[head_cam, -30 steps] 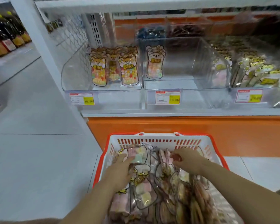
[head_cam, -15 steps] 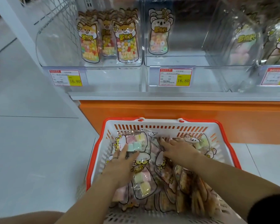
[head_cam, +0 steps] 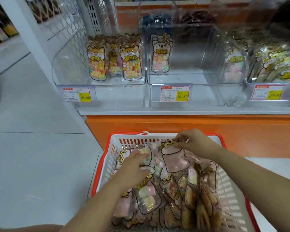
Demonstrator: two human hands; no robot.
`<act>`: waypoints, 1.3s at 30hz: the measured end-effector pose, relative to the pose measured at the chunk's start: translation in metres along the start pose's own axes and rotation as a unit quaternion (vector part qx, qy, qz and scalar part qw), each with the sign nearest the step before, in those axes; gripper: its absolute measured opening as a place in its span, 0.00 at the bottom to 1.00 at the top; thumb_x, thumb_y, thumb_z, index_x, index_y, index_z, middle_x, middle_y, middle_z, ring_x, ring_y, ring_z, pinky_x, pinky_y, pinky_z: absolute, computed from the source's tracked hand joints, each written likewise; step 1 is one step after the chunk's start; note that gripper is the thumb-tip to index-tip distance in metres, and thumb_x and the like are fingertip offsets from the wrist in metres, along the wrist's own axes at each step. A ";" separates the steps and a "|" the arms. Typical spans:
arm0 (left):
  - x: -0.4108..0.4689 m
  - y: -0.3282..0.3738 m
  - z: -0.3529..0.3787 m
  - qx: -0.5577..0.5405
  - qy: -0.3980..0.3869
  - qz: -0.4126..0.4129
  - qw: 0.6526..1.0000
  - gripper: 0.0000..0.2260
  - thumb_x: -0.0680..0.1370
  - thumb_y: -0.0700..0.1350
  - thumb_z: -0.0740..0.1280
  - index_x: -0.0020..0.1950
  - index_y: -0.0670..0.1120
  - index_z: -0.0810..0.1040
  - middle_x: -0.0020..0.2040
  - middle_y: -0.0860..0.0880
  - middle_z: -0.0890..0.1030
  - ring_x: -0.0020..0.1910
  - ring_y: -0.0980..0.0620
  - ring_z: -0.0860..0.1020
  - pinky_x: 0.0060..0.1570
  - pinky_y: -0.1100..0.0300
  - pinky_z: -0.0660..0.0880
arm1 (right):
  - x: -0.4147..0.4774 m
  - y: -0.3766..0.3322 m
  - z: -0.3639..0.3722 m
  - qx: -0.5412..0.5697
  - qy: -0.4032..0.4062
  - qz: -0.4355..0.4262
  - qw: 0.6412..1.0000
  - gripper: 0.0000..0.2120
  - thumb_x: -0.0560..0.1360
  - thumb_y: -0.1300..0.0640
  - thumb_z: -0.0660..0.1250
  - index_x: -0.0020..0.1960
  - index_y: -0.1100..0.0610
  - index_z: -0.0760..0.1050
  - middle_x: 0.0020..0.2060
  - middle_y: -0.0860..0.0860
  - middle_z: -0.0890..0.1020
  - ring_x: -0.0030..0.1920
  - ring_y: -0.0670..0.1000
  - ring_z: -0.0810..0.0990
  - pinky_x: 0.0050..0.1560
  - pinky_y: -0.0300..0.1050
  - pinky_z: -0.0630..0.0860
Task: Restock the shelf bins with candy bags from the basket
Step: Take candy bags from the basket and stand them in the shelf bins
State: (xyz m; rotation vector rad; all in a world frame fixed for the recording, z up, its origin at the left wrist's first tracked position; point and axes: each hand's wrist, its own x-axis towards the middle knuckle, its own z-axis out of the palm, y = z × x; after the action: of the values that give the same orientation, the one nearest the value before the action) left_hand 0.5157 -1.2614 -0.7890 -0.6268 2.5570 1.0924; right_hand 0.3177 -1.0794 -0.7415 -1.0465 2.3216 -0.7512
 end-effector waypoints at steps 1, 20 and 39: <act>-0.002 0.012 -0.006 -0.076 -0.005 0.008 0.997 0.30 0.79 0.52 0.70 0.79 0.57 0.62 0.78 0.57 0.58 0.74 0.55 0.62 0.68 0.61 0.65 | -0.004 -0.007 -0.006 0.062 0.005 0.009 0.998 0.05 0.74 0.50 0.74 0.46 0.50 0.81 0.38 0.43 0.83 0.39 0.43 0.80 0.39 0.40 0.73; -0.034 0.063 -0.010 -0.264 0.200 -0.004 0.944 0.05 0.81 0.51 0.67 0.55 0.54 0.74 0.49 0.51 0.78 0.39 0.56 0.77 0.33 0.64 0.75 | -0.063 -0.094 0.066 0.441 0.079 0.166 0.878 0.31 0.77 0.44 0.69 0.76 0.49 0.62 0.67 0.45 0.71 0.61 0.48 0.73 0.62 0.48 0.69; -0.032 0.027 -0.038 -0.414 0.095 -0.063 0.903 0.18 0.73 0.56 0.75 0.59 0.53 0.77 0.55 0.54 0.84 0.57 0.52 0.81 0.63 0.50 0.75 | -0.016 -0.065 0.075 0.478 0.010 0.127 0.869 0.26 0.75 0.37 0.68 0.61 0.58 0.79 0.49 0.51 0.85 0.51 0.52 0.83 0.59 0.53 0.77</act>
State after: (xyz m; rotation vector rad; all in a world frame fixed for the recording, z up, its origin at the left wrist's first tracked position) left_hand 0.5262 -1.2636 -0.7337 -1.1102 2.0506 2.1640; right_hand 0.4071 -1.1244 -0.7517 -0.2680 1.6480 -1.5504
